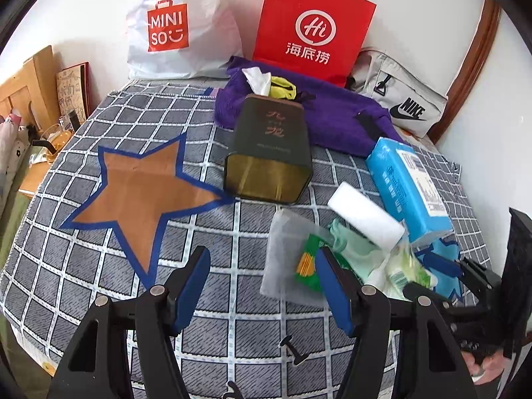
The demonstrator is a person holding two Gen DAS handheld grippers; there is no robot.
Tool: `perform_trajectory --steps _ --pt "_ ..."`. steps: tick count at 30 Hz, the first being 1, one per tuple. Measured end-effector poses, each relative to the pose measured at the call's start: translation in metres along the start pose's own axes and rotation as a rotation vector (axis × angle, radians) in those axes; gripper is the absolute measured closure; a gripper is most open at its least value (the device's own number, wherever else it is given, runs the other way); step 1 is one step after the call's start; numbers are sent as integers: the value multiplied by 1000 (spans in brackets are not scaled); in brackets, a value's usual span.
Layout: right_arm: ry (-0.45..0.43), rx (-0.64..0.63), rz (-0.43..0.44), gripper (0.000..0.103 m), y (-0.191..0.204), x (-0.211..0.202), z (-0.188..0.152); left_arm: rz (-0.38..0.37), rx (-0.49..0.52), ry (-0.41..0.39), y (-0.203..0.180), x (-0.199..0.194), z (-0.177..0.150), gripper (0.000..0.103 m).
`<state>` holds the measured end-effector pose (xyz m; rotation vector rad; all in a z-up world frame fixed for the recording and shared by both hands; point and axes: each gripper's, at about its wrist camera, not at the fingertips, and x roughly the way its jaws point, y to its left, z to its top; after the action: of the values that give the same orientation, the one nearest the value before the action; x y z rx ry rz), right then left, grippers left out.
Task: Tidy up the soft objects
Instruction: 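Grasp the green tea tissue pack with the right tool while the left tool moves to the mesh bag, then grasp the white mesh bag with the left tool and lift it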
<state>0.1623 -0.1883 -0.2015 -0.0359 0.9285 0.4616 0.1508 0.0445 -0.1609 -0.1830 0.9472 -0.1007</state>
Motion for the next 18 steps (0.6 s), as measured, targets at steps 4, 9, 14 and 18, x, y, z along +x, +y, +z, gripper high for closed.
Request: perform_trajectory --steps 4,9,14,18 --pt "44 0 -10 31 -3 18 -1 -19 -10 19 6 4 -6 38" --pt "-16 -3 -2 47 0 4 -6 -21 -20 44 10 15 -12 36" --pt "-89 -6 -4 47 4 -27 -10 -27 -37 59 12 28 -12 36" --pt "-127 -1 -29 47 2 -50 -18 -44 -25 58 6 38 -6 37"
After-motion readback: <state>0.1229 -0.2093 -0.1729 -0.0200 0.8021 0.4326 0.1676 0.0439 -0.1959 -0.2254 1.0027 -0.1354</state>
